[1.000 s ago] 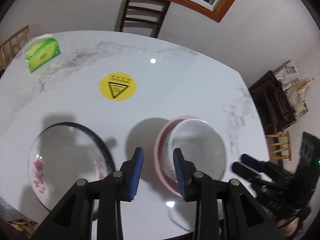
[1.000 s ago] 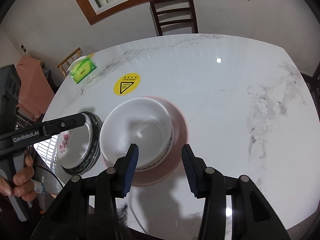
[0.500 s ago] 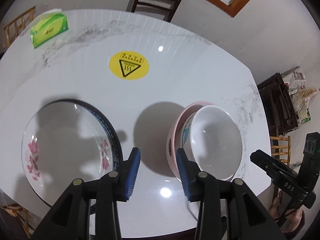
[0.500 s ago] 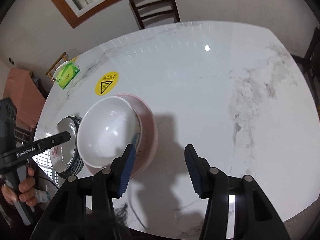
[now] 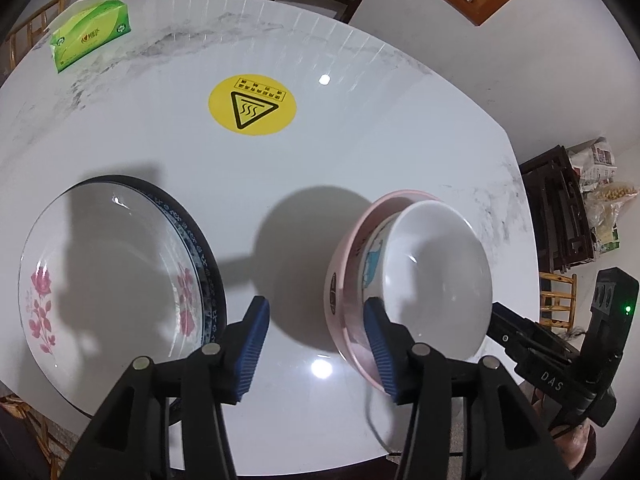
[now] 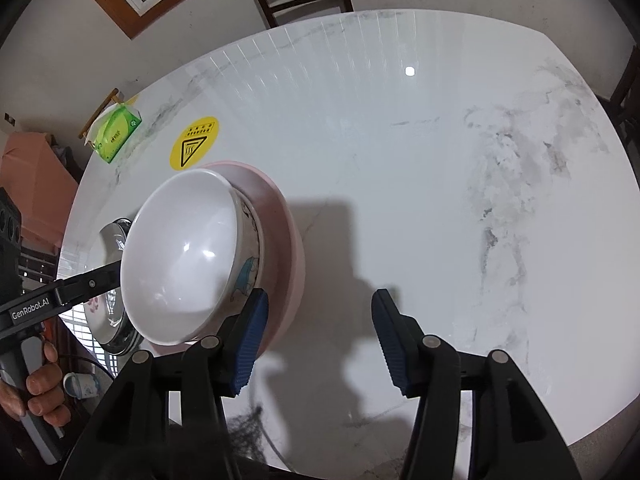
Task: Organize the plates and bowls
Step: 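Move both tools to the pink bowl rim and close on it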
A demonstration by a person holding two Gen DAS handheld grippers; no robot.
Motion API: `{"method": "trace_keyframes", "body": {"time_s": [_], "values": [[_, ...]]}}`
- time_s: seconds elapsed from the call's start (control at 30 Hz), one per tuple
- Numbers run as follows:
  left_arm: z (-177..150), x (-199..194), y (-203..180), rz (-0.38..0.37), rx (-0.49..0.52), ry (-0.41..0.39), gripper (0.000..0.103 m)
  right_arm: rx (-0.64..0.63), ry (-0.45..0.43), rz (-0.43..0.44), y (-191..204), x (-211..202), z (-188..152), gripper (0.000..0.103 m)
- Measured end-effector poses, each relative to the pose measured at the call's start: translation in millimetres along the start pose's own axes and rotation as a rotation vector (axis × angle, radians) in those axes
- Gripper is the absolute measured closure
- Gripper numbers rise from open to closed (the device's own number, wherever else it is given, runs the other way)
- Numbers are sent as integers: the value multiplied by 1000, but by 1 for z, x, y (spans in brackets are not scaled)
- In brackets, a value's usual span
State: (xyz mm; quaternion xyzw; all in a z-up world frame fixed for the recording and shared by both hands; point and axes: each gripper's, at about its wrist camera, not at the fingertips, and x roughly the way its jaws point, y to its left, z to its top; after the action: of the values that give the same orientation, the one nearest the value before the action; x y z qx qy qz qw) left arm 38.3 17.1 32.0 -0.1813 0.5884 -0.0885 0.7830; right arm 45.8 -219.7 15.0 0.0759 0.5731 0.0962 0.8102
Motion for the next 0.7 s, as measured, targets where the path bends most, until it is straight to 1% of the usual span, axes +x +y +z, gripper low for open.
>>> {"method": "trace_keyframes", "body": {"time_s": [0.2, 0.33, 0.4, 0.47, 0.53, 0.57, 0.7], "values": [[0, 7, 1, 20, -14, 1, 53, -9, 10, -10, 3, 7, 4, 52], [3, 9, 2, 36, -24, -5, 53, -10, 18, -20, 5, 12, 7, 59], [4, 17, 2, 52, -23, 19, 54, -5, 24, -18, 4, 16, 9, 61], [3, 26, 3, 47, -29, 54, 56, -3, 30, -17, 4, 19, 10, 63], [2, 31, 3, 48, -29, 55, 58, 3, 33, -14, 3, 21, 11, 66], [3, 32, 3, 35, -32, 55, 61, 2, 36, -10, 4, 23, 11, 68], [4, 32, 0, 26, -25, 57, 70, 11, 40, 0, 2, 25, 13, 70]]}}
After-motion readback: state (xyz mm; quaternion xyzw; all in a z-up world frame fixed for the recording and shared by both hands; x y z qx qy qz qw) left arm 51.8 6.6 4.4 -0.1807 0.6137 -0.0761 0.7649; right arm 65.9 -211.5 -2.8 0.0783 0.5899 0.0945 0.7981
